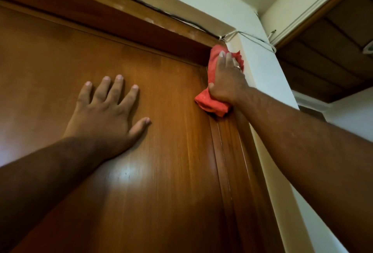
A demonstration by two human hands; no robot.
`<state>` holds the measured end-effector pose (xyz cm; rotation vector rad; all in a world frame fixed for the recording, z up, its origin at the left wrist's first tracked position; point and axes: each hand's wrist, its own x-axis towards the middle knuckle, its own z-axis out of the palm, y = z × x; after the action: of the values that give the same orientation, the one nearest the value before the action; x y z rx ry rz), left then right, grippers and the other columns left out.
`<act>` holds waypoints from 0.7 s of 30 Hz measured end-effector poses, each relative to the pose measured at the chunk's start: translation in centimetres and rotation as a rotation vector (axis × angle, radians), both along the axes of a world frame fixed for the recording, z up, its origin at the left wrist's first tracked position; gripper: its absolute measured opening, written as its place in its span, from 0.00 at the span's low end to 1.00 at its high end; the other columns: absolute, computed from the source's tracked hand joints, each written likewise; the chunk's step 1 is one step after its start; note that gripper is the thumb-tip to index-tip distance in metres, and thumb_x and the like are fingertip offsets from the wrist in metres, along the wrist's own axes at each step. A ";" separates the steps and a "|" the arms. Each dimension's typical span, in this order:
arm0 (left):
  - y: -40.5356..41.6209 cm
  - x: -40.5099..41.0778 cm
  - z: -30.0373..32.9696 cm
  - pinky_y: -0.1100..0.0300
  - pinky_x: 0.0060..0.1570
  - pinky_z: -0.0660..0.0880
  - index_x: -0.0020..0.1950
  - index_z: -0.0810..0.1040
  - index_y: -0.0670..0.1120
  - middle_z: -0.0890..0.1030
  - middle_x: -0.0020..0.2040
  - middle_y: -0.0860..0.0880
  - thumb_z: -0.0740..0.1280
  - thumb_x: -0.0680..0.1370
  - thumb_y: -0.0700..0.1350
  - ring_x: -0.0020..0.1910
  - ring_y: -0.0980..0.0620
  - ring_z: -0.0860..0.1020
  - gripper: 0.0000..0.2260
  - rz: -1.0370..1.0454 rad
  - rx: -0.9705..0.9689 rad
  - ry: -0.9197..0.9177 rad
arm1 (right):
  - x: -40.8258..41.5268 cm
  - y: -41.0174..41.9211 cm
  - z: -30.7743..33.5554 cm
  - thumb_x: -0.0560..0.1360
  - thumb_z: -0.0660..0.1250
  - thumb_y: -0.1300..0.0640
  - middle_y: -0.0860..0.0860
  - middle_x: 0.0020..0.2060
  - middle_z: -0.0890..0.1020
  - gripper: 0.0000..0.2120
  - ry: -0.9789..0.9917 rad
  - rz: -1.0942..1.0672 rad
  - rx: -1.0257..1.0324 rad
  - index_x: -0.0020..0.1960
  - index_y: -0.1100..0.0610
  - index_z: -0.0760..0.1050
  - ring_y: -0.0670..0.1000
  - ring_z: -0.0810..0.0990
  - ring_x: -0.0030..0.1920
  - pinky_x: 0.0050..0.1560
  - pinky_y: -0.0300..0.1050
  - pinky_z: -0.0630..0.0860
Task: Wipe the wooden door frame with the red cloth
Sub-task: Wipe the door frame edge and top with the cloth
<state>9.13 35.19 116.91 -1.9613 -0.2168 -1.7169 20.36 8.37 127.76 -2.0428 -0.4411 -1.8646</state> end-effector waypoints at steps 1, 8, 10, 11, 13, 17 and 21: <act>0.0 0.0 0.0 0.38 0.75 0.51 0.82 0.50 0.50 0.53 0.81 0.40 0.39 0.76 0.71 0.80 0.39 0.52 0.39 0.003 0.002 0.006 | 0.2 -0.2 -0.9 0.74 0.69 0.50 0.62 0.79 0.47 0.47 -0.003 -0.014 -0.011 0.79 0.60 0.41 0.63 0.50 0.78 0.74 0.56 0.56; -0.3 0.1 -0.3 0.38 0.75 0.51 0.82 0.52 0.49 0.55 0.81 0.39 0.39 0.77 0.70 0.79 0.39 0.54 0.39 0.021 -0.018 0.012 | -0.1 0.1 -1.0 0.77 0.65 0.56 0.62 0.79 0.47 0.41 0.040 0.039 0.034 0.79 0.60 0.41 0.64 0.52 0.78 0.74 0.58 0.61; -0.3 0.0 -0.4 0.38 0.75 0.51 0.82 0.51 0.49 0.54 0.81 0.40 0.38 0.77 0.70 0.80 0.40 0.53 0.39 0.019 -0.017 0.015 | -0.2 0.9 1.2 0.77 0.65 0.59 0.62 0.79 0.51 0.40 -0.012 0.118 0.131 0.79 0.61 0.43 0.63 0.54 0.77 0.74 0.57 0.62; -0.3 -0.1 -0.4 0.38 0.75 0.51 0.82 0.51 0.50 0.54 0.81 0.40 0.38 0.77 0.70 0.80 0.40 0.53 0.39 0.021 -0.020 0.012 | -0.4 1.2 2.4 0.77 0.64 0.60 0.62 0.78 0.54 0.39 -0.035 0.171 0.177 0.79 0.62 0.44 0.63 0.57 0.77 0.73 0.56 0.63; -0.5 -0.1 -0.5 0.38 0.75 0.51 0.82 0.52 0.50 0.54 0.81 0.40 0.39 0.77 0.70 0.80 0.40 0.53 0.38 0.013 -0.035 0.015 | -0.9 1.4 4.5 0.76 0.63 0.63 0.63 0.74 0.65 0.36 -0.080 0.284 0.245 0.78 0.62 0.48 0.63 0.68 0.71 0.67 0.56 0.71; -0.8 -0.1 -0.5 0.39 0.77 0.47 0.82 0.46 0.51 0.48 0.82 0.41 0.36 0.75 0.69 0.80 0.41 0.47 0.39 -0.003 -0.048 0.022 | -1.3 2.4 6.1 0.74 0.61 0.67 0.60 0.71 0.69 0.33 -0.151 0.247 0.209 0.77 0.60 0.55 0.60 0.68 0.71 0.68 0.55 0.70; -0.9 -0.2 -0.6 0.38 0.77 0.47 0.82 0.44 0.51 0.47 0.82 0.41 0.36 0.75 0.69 0.80 0.41 0.46 0.39 0.004 -0.039 0.015 | -3.3 7.0 5.2 0.75 0.62 0.66 0.54 0.78 0.59 0.38 -0.281 0.327 -0.077 0.79 0.53 0.49 0.57 0.58 0.77 0.74 0.57 0.61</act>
<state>8.95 34.32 116.32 -2.0002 -0.2511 -1.7063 17.01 15.39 132.99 -1.6336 -0.8756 -1.9526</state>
